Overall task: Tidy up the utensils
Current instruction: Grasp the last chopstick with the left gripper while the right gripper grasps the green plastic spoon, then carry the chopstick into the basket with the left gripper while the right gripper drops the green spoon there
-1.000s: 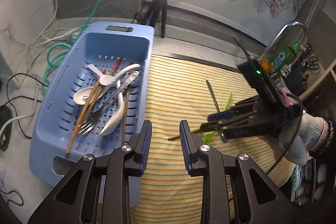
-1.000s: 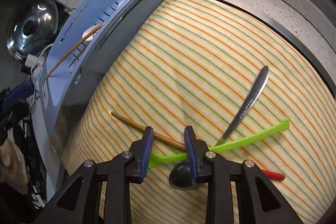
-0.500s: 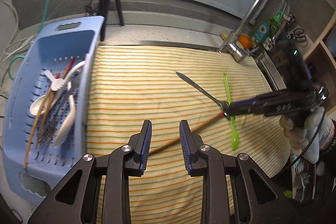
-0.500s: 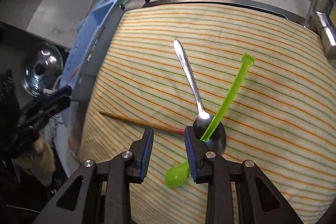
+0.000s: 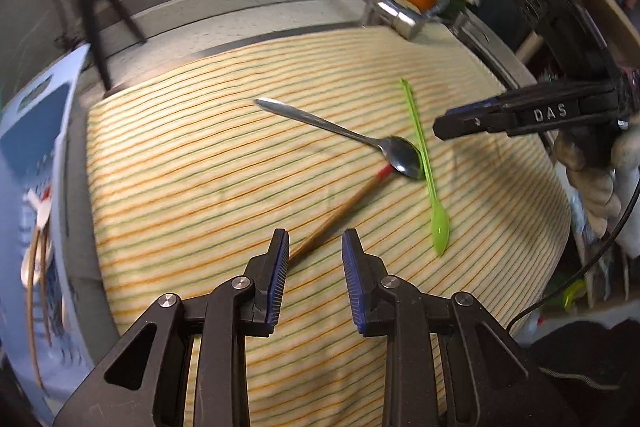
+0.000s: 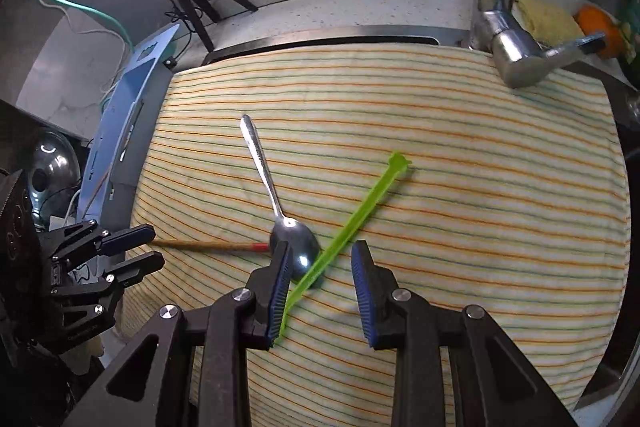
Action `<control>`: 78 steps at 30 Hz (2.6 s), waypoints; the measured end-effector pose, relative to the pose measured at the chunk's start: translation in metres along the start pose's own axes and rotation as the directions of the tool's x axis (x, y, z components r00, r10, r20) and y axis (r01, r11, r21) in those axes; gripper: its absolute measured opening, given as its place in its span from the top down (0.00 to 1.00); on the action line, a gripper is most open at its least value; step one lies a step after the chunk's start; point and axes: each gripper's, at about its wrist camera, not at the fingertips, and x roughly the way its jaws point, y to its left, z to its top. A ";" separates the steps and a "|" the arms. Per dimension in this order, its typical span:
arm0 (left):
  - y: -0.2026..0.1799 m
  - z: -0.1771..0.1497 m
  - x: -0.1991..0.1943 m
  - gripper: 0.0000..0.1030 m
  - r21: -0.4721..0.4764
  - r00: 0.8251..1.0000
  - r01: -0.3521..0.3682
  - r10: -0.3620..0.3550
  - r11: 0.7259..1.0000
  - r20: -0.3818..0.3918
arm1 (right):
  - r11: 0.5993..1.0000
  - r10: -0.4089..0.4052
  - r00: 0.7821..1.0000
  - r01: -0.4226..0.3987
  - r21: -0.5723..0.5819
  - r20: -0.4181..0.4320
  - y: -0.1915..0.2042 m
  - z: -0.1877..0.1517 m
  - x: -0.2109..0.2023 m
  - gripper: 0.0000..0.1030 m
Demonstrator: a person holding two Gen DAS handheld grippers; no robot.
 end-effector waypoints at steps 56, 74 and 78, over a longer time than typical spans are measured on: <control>0.086 -0.019 -0.063 0.94 -0.287 0.982 -0.067 0.114 0.956 0.151 | 0.976 0.200 0.968 -0.210 0.057 0.149 0.077 0.042 -0.026 0.94; 0.161 -0.038 -0.104 0.95 -0.392 0.948 -0.177 0.264 0.903 0.179 | 0.959 0.250 0.961 -0.229 -0.166 0.117 0.209 0.086 0.003 0.94; 0.181 -0.041 -0.106 0.94 -0.429 0.946 -0.175 0.272 0.886 0.175 | 0.951 0.269 0.957 -0.247 -0.184 0.107 0.234 0.094 0.013 0.94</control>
